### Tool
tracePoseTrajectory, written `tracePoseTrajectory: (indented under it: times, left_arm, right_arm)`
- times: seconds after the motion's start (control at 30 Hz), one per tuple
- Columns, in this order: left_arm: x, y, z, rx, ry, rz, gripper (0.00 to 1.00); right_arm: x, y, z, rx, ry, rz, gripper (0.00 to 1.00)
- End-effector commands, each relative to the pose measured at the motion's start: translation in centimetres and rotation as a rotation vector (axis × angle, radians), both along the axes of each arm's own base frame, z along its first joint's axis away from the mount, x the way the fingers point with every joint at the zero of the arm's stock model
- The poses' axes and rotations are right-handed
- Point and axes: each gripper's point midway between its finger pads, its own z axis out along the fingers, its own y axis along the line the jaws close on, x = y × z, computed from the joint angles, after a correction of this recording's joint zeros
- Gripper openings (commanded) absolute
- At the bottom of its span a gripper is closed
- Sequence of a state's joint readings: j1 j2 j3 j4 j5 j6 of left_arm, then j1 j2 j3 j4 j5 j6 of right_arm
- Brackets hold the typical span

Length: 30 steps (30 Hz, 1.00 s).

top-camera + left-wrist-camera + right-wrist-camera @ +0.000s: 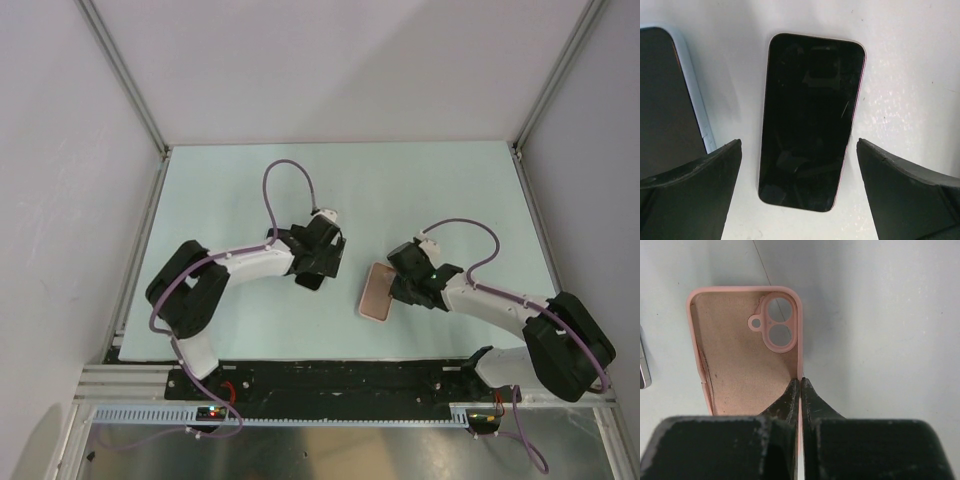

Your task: Put the phone into the phone case

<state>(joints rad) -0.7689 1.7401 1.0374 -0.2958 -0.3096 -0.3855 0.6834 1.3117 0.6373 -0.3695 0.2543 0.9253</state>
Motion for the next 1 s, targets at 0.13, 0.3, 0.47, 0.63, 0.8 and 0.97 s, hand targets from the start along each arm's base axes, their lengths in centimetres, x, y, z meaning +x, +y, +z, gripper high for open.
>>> tracePoseTrajectory:
  times: [0.13, 0.3, 0.47, 0.63, 0.8, 0.97]
  left_arm:
    - [1.9, -0.8, -1.0, 0.034, 0.018, -0.08, 1.0]
    - [1.7, -0.7, -2.4, 0.033, 0.064, -0.103, 0.98]
    - [1.3, -0.8, -2.8, 0.009, 0.095, -0.123, 0.89]
    - [0.7, -0.6, -3.5, -0.011, 0.134, -0.13, 0.81]
    - [0.3, -0.1, -3.4, -0.027, 0.148, -0.121, 0.67]
    - [0.4, -0.3, -2.1, -0.063, 0.129, -0.096, 0.42]
  right_arm:
    - [0.1, 0.4, 0.2, 0.009, -0.018, -0.017, 0.0]
    - [0.2, 0.4, 0.1, 0.008, -0.02, -0.015, 0.05]
    - [0.4, 0.8, 0.2, 0.022, -0.026, -0.006, 0.19]
    - [0.4, 1.1, 0.8, 0.041, -0.041, 0.007, 0.42]
    - [0.9, 1.6, 2.6, 0.087, -0.092, 0.035, 0.58]
    - [1.6, 0.7, 3.1, 0.098, -0.105, 0.019, 0.59]
